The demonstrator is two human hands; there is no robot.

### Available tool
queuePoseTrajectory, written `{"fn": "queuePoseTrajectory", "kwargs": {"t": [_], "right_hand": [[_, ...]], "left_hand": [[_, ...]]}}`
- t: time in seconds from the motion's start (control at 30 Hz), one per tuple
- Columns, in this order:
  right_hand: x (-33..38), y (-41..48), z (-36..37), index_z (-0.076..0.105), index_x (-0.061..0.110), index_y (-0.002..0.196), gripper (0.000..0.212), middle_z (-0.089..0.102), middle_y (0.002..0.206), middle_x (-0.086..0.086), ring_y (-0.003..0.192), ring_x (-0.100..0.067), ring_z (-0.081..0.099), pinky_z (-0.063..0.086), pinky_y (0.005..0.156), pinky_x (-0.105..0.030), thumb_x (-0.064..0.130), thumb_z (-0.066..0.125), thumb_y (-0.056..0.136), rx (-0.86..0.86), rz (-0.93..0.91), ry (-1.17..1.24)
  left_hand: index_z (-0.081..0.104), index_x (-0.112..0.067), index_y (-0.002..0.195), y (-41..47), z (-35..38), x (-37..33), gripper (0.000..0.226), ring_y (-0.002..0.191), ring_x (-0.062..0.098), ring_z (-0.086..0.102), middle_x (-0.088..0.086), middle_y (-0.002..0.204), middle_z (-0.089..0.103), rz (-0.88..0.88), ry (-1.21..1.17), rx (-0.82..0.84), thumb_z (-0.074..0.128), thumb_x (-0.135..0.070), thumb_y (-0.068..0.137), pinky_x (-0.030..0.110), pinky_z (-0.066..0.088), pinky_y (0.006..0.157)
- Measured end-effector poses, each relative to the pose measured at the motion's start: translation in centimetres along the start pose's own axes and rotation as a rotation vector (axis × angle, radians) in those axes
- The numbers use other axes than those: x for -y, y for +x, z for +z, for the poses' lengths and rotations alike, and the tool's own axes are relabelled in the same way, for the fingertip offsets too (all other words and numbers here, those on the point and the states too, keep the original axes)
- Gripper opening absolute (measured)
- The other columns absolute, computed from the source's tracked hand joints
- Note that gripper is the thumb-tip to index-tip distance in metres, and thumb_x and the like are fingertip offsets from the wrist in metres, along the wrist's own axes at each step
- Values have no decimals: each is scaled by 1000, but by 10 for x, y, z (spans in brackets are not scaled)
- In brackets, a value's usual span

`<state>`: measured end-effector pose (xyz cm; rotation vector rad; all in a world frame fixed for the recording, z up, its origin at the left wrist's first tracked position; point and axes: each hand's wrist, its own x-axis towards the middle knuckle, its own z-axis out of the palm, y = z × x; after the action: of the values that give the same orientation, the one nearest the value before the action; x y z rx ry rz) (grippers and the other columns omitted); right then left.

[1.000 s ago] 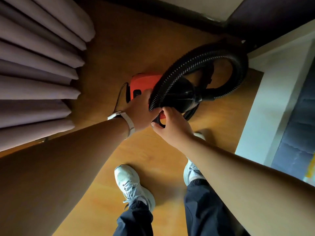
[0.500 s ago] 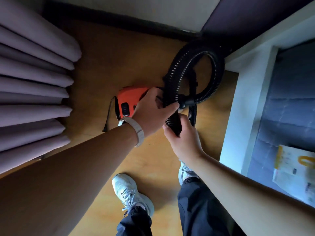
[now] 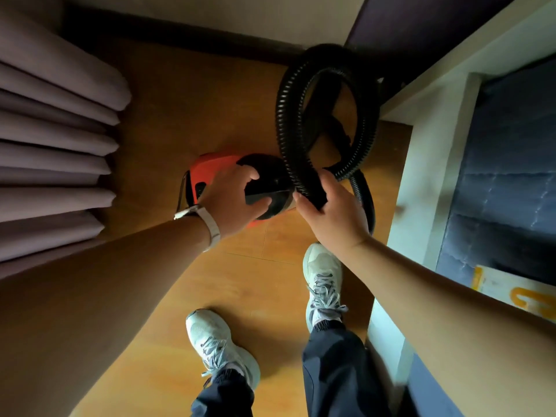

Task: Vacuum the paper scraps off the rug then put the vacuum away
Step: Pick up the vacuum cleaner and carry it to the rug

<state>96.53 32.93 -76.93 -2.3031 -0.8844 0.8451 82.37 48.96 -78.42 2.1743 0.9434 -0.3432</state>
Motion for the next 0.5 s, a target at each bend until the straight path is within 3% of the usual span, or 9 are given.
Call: {"fn": "queuePoseTrajectory", "kwargs": {"t": [0.1, 0.23, 0.4, 0.5], "right_hand": [[-9, 5, 0, 54, 30, 121, 34, 49, 63, 22, 65, -9, 55, 38, 52, -23, 47, 61, 92, 3, -34, -26], [-18, 5, 0, 56, 34, 116, 31, 65, 77, 11, 71, -15, 64, 49, 59, -28, 50, 60, 91, 38, -61, -66], [-14, -1, -8, 59, 32, 116, 31, 57, 68, 15, 68, -12, 62, 48, 58, -28, 50, 60, 91, 59, -97, -67], [-2, -3, -14, 60, 31, 118, 32, 49, 59, 18, 60, -8, 55, 42, 56, -25, 48, 61, 91, 76, -122, -58]], "left_hand": [[60, -23, 107, 18, 10, 10, 41, 92, 15, 56, -7, 97, 58, 48, 145, -58, 67, -52, 79, 31, 46, 80], [57, -24, 90, 27, 18, 19, 35, 66, 10, 56, -10, 74, 57, -7, 145, 94, 60, -58, 85, 28, 42, 57], [50, -25, 72, 26, 9, 20, 46, 57, 17, 55, -3, 63, 56, -1, 281, 93, 50, -69, 85, 36, 48, 56], [49, -24, 70, 16, 5, 10, 52, 55, 18, 53, -3, 62, 56, 37, 342, -63, 43, -73, 86, 34, 47, 54]]}}
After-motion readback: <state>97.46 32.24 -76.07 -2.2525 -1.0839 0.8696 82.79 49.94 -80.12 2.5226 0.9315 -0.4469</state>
